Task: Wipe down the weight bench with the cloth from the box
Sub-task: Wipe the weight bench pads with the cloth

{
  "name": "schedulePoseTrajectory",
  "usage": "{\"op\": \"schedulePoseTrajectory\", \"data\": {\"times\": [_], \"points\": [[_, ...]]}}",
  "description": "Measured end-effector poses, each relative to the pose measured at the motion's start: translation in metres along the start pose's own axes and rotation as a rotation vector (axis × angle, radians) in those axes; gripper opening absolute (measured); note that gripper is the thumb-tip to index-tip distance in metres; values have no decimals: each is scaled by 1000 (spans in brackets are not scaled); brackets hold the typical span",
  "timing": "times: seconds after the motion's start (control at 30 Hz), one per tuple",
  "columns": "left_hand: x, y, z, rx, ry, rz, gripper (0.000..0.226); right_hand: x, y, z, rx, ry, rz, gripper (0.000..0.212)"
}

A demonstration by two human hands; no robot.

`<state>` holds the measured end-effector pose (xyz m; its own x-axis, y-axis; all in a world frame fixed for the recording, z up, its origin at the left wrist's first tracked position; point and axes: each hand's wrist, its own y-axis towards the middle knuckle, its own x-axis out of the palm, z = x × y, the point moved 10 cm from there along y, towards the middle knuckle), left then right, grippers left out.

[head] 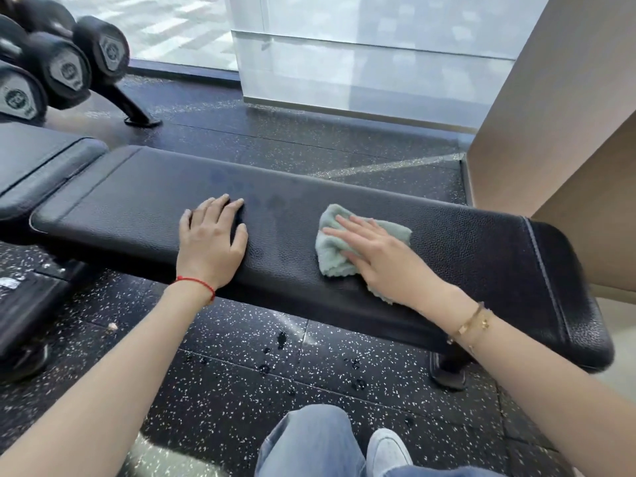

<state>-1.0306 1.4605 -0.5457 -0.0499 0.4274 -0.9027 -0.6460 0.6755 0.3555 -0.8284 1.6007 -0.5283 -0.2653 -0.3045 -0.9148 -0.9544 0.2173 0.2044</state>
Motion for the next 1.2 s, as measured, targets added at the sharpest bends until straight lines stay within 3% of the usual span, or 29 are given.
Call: {"op": "schedulePoseTrajectory", "data": {"times": [0.1, 0.2, 0.3, 0.47, 0.6, 0.77, 0.9, 1.03, 1.2], "points": [[-1, 0, -1, -4, 3, 14, 54, -8, 49, 37, 195, -62, 72, 44], [-3, 1, -2, -2, 8, 29, 52, 5, 96, 34, 294, -117, 103, 44], [-3, 1, -3, -3, 15, 33, 52, 25, 93, -3, 189, -72, 54, 45], [-2, -1, -4, -12, -13, 6, 55, 21, -3, -45, -16, -68, -40, 49], [-2, -2, -4, -20, -27, -1, 56, -13, -56, 5, 231, -24, 52, 46], [0, -1, -2, -16, -18, -15, 55, -12, -19, 30, 412, -112, 116, 45], [1, 0, -4, -23, -12, -11, 52, 13, 5, -17, 270, -71, 76, 46], [-1, 0, -4, -21, -14, -8, 55, 18, -28, -54, 102, -52, 34, 48], [-1, 0, -4, -16, -6, -17, 57, -5, -34, -5, 187, 48, 59, 46]]}}
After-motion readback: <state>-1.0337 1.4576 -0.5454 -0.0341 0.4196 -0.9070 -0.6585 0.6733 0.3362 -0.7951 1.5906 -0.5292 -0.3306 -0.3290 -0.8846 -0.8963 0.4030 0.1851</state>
